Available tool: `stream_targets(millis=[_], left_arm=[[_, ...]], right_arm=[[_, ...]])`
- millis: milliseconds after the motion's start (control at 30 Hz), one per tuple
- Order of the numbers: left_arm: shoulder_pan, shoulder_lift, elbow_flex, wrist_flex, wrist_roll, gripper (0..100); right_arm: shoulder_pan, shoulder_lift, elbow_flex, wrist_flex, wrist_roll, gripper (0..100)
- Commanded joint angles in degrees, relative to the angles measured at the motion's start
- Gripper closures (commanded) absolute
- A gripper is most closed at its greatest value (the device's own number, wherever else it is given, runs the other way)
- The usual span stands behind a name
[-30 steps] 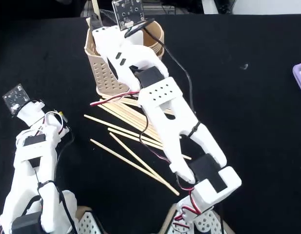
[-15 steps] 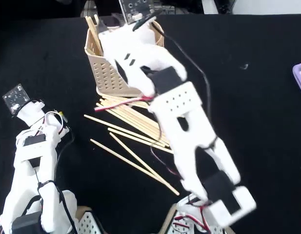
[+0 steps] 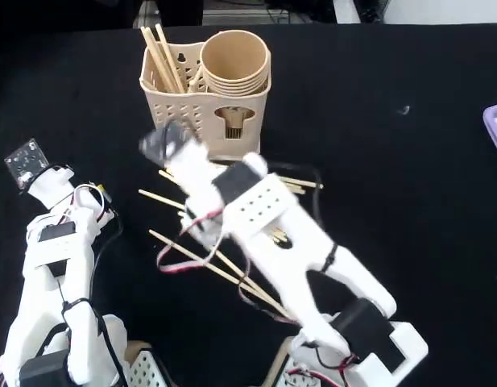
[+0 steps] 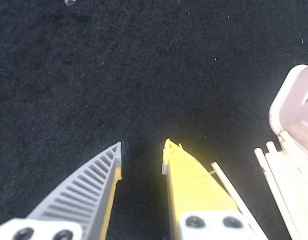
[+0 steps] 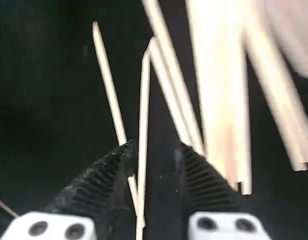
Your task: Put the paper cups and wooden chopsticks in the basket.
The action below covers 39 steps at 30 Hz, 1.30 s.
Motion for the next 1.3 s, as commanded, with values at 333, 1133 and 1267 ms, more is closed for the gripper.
stream_targets(millis=[333, 1133, 1267], left_arm=[[0.0, -1.1, -0.6, -1.1, 0.1, 86], [0.0, -1.1, -0.6, -1.2, 0.1, 86], [0.0, -1.1, -0.6, -1.1, 0.1, 86]], right_arm=[[-4.2, -2.4, 22.4, -20.4, 1.4, 83.5], [0.8, -2.4, 28.8, -23.6, 12.5, 98.1], [1.0, -2.9, 28.9, -23.3, 13.1, 98.8]])
